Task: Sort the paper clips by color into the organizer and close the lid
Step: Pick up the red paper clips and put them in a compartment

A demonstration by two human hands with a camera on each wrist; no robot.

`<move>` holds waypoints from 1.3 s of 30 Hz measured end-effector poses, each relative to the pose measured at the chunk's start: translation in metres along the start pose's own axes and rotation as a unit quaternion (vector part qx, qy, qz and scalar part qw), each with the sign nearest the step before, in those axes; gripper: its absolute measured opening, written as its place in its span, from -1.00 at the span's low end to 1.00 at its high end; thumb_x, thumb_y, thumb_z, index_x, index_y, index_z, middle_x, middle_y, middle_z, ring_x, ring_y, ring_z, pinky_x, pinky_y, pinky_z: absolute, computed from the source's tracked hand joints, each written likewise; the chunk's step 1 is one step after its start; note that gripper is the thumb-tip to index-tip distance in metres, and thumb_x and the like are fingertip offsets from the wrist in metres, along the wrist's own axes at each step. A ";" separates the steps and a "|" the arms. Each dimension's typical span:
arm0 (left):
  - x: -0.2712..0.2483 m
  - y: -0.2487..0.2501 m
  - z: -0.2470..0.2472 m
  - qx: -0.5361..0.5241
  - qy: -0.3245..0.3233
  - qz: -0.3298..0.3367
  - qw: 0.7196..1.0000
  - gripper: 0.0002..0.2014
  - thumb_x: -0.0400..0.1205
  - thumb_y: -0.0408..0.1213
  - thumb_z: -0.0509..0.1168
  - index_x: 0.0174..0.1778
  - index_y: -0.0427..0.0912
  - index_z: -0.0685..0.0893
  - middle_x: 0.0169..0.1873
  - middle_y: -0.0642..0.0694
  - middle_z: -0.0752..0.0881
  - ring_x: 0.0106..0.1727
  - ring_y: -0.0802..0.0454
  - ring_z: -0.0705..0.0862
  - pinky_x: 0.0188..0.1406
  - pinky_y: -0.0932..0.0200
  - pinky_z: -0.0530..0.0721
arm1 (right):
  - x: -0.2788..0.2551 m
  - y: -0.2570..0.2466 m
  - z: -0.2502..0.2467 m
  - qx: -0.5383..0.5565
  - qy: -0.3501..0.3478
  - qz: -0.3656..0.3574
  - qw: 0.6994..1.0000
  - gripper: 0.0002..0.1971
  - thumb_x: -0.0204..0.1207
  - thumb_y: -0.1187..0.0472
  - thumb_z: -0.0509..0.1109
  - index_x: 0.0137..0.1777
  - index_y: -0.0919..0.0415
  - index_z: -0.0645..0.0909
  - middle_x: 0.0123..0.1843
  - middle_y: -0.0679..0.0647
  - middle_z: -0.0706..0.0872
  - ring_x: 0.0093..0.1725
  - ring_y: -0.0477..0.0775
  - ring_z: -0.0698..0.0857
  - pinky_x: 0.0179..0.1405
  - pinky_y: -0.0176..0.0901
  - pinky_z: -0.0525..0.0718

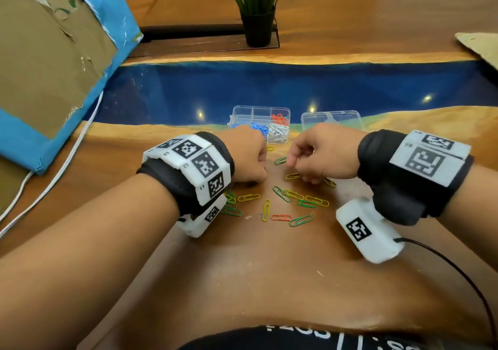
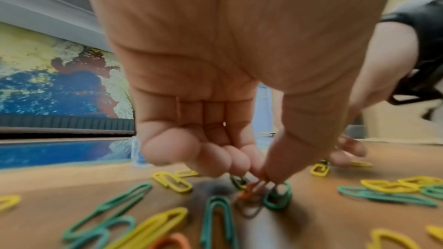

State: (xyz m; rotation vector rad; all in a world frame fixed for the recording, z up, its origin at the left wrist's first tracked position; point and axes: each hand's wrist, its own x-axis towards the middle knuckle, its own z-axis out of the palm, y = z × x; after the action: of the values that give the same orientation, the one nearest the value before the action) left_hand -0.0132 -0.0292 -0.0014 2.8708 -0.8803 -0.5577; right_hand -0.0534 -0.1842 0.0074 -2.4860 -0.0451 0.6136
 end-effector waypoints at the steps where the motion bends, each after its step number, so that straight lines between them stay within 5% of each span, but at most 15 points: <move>1: -0.001 -0.001 0.000 -0.011 0.007 -0.001 1.000 -0.94 0.46 -0.25 0.33 -0.33 -0.04 0.64 -0.49 0.09 0.57 -0.43 0.19 0.50 -0.45 0.31 0.48 | -0.002 -0.001 0.001 0.072 -0.024 0.004 0.997 -0.84 0.52 0.37 0.29 -0.19 0.11 0.62 -0.39 0.06 0.67 -0.45 -0.04 0.68 -0.33 -0.27 0.73; 4: -0.004 -0.006 -0.005 -0.059 0.042 -0.002 0.997 -0.90 0.46 -0.21 0.34 -0.37 -0.02 0.59 -0.47 0.10 0.58 -0.40 0.21 0.51 -0.37 0.29 0.50 | -0.002 -0.002 0.008 0.143 -0.032 0.001 0.989 -0.76 0.57 0.37 0.23 -0.30 0.11 0.55 -0.47 0.08 0.57 -0.59 -0.11 0.57 -0.54 -0.35 0.58; 7: -0.010 -0.014 -0.010 -0.172 0.065 -0.019 0.983 -0.88 0.44 -0.25 0.34 -0.39 -0.05 0.55 -0.48 0.06 0.63 -0.44 0.12 0.55 -0.35 0.22 0.55 | -0.001 -0.007 0.015 0.001 -0.017 -0.028 0.999 -0.77 0.58 0.27 0.17 -0.32 0.08 0.46 -0.43 -0.01 0.48 -0.41 -0.02 0.44 -0.39 -0.22 0.42; 12: -0.023 -0.035 -0.005 -0.312 0.058 -0.051 0.947 -0.84 0.46 -0.50 0.28 -0.24 -0.14 0.51 -0.53 -0.03 0.66 -0.59 0.11 0.61 -0.47 0.18 0.61 | -0.018 -0.019 0.032 -0.173 -0.056 -0.077 0.980 -0.94 0.45 0.08 0.36 -0.18 0.03 0.57 -0.31 -0.09 0.58 -0.19 0.04 0.59 -0.14 -0.13 0.57; 15: -0.029 -0.046 0.001 -0.273 0.046 -0.066 0.959 -0.84 0.49 -0.47 0.24 -0.11 -0.13 0.54 -0.49 0.02 0.63 -0.47 -0.01 0.61 -0.41 0.13 0.64 | -0.022 -0.025 0.039 -0.230 -0.058 -0.076 0.968 -0.84 0.46 0.04 0.35 -0.12 0.11 0.66 -0.15 0.04 0.73 -0.08 0.13 0.69 -0.10 -0.08 0.68; 18: -0.035 -0.052 0.003 -0.212 0.046 -0.066 0.974 -0.91 0.55 -0.41 0.21 -0.18 -0.15 0.58 -0.48 0.05 0.56 -0.51 0.20 0.52 -0.50 0.41 0.51 | -0.021 -0.029 0.040 -0.246 -0.067 -0.080 0.964 -0.77 0.48 0.07 0.31 -0.11 0.21 0.71 -0.08 0.15 0.77 -0.03 0.19 0.73 -0.04 0.00 0.74; 22: -0.042 -0.054 0.002 -0.139 0.029 -0.053 0.988 -0.94 0.53 -0.34 0.27 -0.25 -0.13 0.59 -0.47 0.04 0.46 -0.39 0.10 0.41 -0.36 0.25 0.40 | -0.015 -0.034 0.033 -0.208 -0.079 -0.074 0.972 -0.81 0.46 0.06 0.30 -0.31 0.13 0.55 -0.33 0.02 0.61 -0.24 0.10 0.59 -0.22 -0.12 0.58; 25: -0.045 -0.056 0.003 -0.089 0.014 -0.036 0.995 -0.91 0.48 -0.28 0.37 -0.17 0.01 0.67 -0.46 0.07 0.42 -0.42 0.17 0.40 -0.41 0.32 0.36 | 0.001 -0.038 0.027 -0.123 -0.064 -0.067 0.988 -0.74 0.57 0.12 0.19 -0.37 0.09 0.37 -0.37 -0.01 0.51 -0.33 0.03 0.46 -0.25 -0.15 0.44; 29: -0.043 -0.057 0.003 -0.023 -0.002 -0.002 1.000 -0.82 0.49 -0.13 0.42 -0.01 0.16 0.74 -0.34 0.05 0.53 -0.30 0.14 0.51 -0.38 0.30 0.37 | 0.019 -0.045 0.030 0.000 -0.060 -0.055 0.997 -0.73 0.57 0.31 0.12 -0.37 0.09 0.34 -0.41 0.02 0.47 -0.43 -0.02 0.39 -0.45 -0.20 0.35; 35: -0.049 -0.063 0.006 -0.006 0.016 0.010 1.000 -0.93 0.47 -0.16 0.42 -0.16 0.03 0.76 -0.20 -0.04 0.70 -0.13 0.01 0.62 -0.24 0.22 0.47 | 0.023 -0.067 0.037 -0.083 -0.036 -0.117 0.989 -0.79 0.48 0.07 0.29 -0.36 0.06 0.43 -0.41 -0.08 0.53 -0.34 -0.04 0.49 -0.32 -0.18 0.46; 39: -0.057 -0.071 0.007 -0.050 0.020 -0.005 0.999 -0.97 0.45 -0.21 0.41 -0.26 0.03 0.73 -0.25 0.06 0.70 -0.25 0.25 0.59 -0.27 0.34 0.43 | 0.029 -0.073 0.041 -0.089 -0.037 -0.122 0.988 -0.77 0.45 0.05 0.34 -0.38 0.07 0.45 -0.44 -0.07 0.53 -0.38 -0.04 0.49 -0.29 -0.19 0.50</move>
State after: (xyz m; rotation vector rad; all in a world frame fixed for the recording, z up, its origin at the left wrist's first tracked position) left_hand -0.0220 0.0617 -0.0035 2.7877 -0.8085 -0.5284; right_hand -0.0376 -0.0973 0.0049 -2.5721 -0.4444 0.6196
